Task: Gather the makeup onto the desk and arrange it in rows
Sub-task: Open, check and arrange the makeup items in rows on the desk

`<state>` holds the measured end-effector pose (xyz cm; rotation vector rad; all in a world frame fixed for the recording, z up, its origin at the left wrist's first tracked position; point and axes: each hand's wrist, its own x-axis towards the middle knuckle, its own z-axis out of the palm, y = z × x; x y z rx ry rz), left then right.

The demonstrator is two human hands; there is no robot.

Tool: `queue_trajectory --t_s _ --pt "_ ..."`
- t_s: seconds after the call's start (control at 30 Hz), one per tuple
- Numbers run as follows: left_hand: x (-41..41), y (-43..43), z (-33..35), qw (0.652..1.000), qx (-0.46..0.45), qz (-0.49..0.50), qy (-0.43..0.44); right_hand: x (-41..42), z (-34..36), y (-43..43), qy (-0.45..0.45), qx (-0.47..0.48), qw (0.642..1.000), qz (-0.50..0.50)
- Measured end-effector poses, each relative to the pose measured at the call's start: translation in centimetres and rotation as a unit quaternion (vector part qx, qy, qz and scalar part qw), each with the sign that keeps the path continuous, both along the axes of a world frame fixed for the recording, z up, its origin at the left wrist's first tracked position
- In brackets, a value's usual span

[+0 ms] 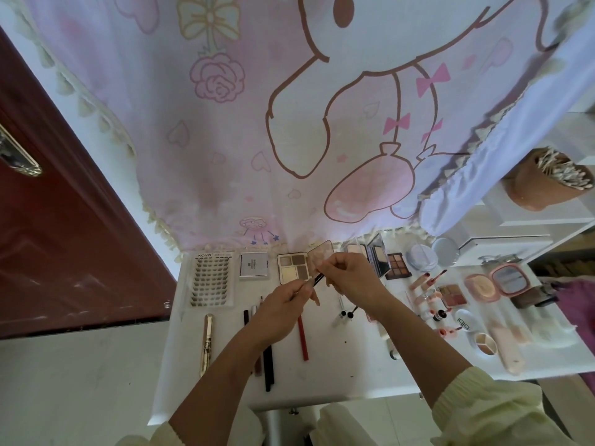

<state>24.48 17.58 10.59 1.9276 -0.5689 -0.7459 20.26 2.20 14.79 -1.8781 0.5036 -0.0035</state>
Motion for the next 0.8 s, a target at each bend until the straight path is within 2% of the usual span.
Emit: queue_trajectory --t_s 0.07,0.13,0.2,0.27,0.33,0.43,0.57,0.7,0.8 --pt "-0.1 -0.2 0.0 0.996 -0.044 0.025 0.072 0.1 -0.1 0.2 -0.006 0.001 1.0 -0.029" --pt "0.1 -0.4 0.1 0.974 -0.112 0.114 0.162 -0.1 -0.7 0.3 -0.035 0.001 0.995 -0.093" --pt "0.9 -0.5 0.5 0.905 -0.209 0.225 0.293 -0.7 -1.4 0.5 -0.047 -0.027 0.991 -0.118" --pt "1.7 -0.5 0.9 0.836 -0.275 0.281 0.383 -1.5 -2.1 1.2 -0.026 -0.061 0.996 -0.053" --pt "2.1 -0.7 1.2 0.813 -0.28 0.305 0.41 -1.9 -2.5 2.2 -0.005 -0.075 0.997 0.013" --pt "2.0 -1.3 1.5 0.804 -0.272 0.314 0.426 -1.5 -2.7 2.9 -0.022 -0.079 0.997 0.006" --pt "1.5 -1.4 1.6 0.819 -0.239 0.294 0.43 -0.9 -2.0 2.6 -0.061 -0.093 0.993 -0.036" --pt "0.9 -1.7 1.7 0.836 -0.225 0.263 0.426 -0.3 -1.5 2.3 -0.029 -0.112 0.993 0.011" --pt "0.6 -2.0 1.9 0.842 -0.219 0.24 0.431 0.0 -1.5 2.6 -0.014 -0.085 0.996 0.031"
